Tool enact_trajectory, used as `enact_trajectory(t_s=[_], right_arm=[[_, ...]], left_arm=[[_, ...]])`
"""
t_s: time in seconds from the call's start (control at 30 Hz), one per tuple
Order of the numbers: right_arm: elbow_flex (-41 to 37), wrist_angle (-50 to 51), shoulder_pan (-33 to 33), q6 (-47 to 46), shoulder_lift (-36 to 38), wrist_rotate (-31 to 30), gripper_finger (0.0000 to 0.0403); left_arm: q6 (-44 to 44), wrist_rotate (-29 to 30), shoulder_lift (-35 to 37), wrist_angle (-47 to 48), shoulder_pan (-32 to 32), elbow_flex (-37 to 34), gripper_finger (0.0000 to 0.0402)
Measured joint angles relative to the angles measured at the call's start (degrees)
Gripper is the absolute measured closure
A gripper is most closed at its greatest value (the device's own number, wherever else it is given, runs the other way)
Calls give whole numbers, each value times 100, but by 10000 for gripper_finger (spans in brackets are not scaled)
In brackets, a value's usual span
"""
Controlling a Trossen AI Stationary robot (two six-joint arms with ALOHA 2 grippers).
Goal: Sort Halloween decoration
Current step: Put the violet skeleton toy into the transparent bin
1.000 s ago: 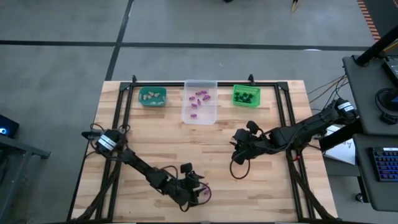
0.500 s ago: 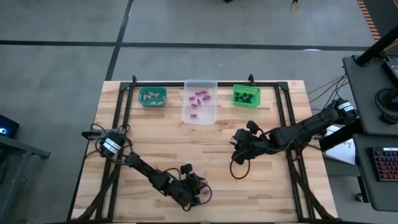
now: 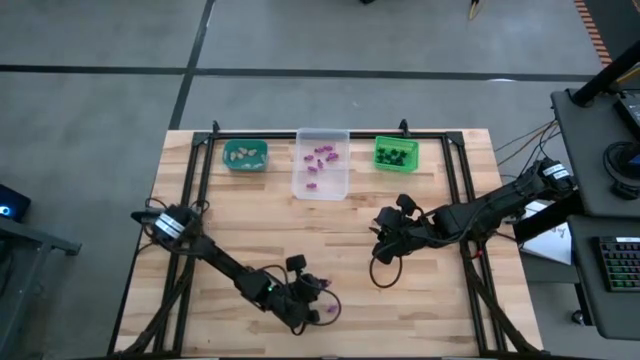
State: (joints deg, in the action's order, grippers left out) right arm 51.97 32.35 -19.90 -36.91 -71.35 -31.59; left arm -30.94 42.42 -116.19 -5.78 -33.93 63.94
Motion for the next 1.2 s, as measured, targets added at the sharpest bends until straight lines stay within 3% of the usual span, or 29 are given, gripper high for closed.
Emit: enact_trajectory(t_s=[0.2, 0.43, 0.7, 0.9, 1.03, 1.2], right_arm=[[-27, -32, 2, 40, 0, -78, 287], [-88, -45, 5, 336, 2, -908, 287], [-94, -574, 518, 1330, 2, -1040, 287], [-107, -703, 1151, 1687, 2, -1001, 287], [-186, -690, 1426, 1700, 2, -988, 287], [-286, -710, 1557, 1575, 2, -733, 287]], left_arm=[[673, 171, 858, 711, 372, 2, 399], [1834, 102, 1953, 1458, 1415, 2, 401], [3152, -1789, 2348, 1714, 3555, 2, 401], [3069, -3336, 2010, 1657, 5092, 0, 402], [2822, -3597, 1681, 1454, 5489, -2, 401], [2833, -3584, 1384, 1335, 5520, 70, 399]])
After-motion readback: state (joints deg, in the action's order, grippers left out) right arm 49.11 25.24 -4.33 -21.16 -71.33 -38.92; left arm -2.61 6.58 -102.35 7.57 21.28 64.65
